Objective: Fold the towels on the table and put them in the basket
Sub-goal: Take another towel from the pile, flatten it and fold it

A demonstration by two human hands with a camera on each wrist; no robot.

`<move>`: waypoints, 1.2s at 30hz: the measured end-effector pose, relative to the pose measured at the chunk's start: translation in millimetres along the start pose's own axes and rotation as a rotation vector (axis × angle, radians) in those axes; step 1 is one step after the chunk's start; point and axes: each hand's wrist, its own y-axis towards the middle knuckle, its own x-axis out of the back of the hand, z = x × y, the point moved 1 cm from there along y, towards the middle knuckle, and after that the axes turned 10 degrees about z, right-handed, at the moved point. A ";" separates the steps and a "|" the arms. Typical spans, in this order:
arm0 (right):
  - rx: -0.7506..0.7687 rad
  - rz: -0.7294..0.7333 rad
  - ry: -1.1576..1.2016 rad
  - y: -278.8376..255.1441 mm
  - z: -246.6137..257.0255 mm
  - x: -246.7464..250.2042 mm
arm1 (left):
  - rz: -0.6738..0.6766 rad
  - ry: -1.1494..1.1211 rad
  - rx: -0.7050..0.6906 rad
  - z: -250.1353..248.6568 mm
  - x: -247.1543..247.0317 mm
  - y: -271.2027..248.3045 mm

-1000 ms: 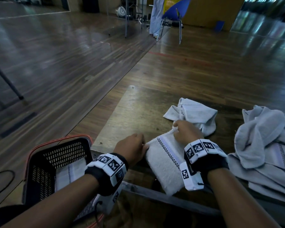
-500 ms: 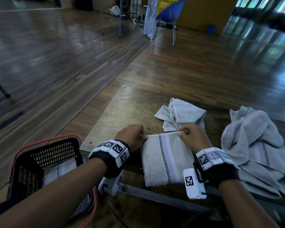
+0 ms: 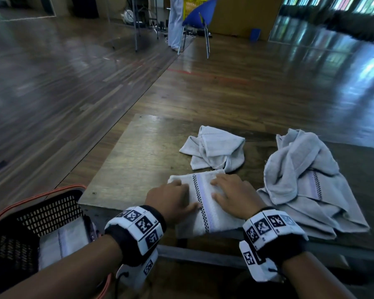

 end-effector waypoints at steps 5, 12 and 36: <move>-0.026 0.009 0.094 10.4 -5.4 -20.6 | 0.025 0.099 0.015 15.4 -5.2 23.9; -0.058 -0.096 0.141 26.4 2.1 -41.3 | 0.104 0.075 0.077 38.4 -6.5 42.2; -0.270 -0.021 0.898 19.4 -21.2 -6.0 | 0.002 -0.762 0.203 16.8 20.7 30.8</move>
